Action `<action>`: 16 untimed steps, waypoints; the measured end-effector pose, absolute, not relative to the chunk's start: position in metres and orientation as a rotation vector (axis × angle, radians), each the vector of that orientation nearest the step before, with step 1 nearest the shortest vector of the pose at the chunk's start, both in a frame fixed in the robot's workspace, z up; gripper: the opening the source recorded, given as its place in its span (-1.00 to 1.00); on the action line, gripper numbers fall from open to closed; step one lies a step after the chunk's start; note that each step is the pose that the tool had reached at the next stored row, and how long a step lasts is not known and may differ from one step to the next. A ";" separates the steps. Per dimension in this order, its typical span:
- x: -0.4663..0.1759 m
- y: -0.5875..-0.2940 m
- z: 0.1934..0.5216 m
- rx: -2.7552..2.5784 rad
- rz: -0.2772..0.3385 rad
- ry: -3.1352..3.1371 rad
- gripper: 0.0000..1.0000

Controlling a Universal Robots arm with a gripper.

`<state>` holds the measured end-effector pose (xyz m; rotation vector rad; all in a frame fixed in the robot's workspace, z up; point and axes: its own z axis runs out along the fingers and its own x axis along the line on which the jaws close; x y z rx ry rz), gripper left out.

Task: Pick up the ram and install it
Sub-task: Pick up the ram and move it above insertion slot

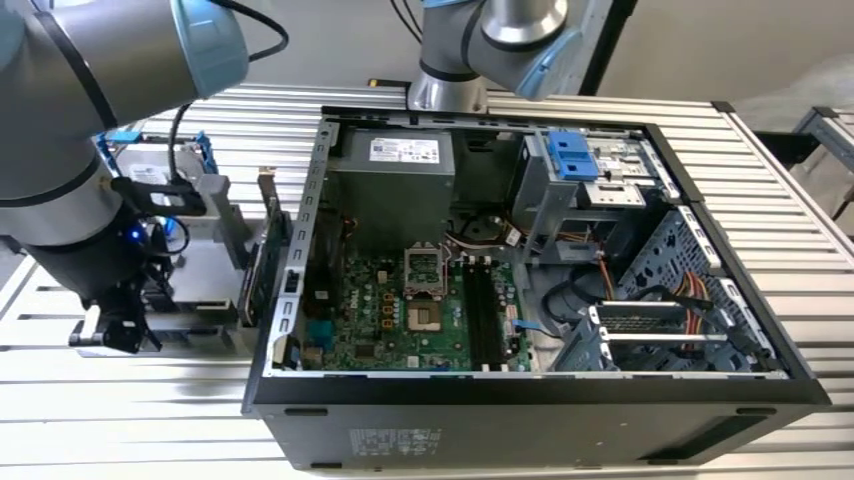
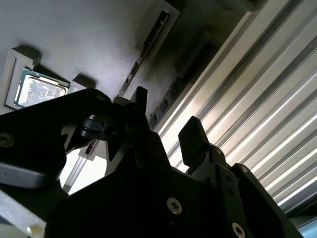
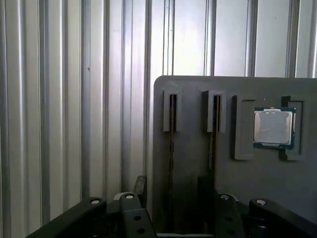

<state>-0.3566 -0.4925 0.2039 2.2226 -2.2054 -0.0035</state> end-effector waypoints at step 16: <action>-0.357 -0.493 0.195 2.218 0.004 -2.203 1.00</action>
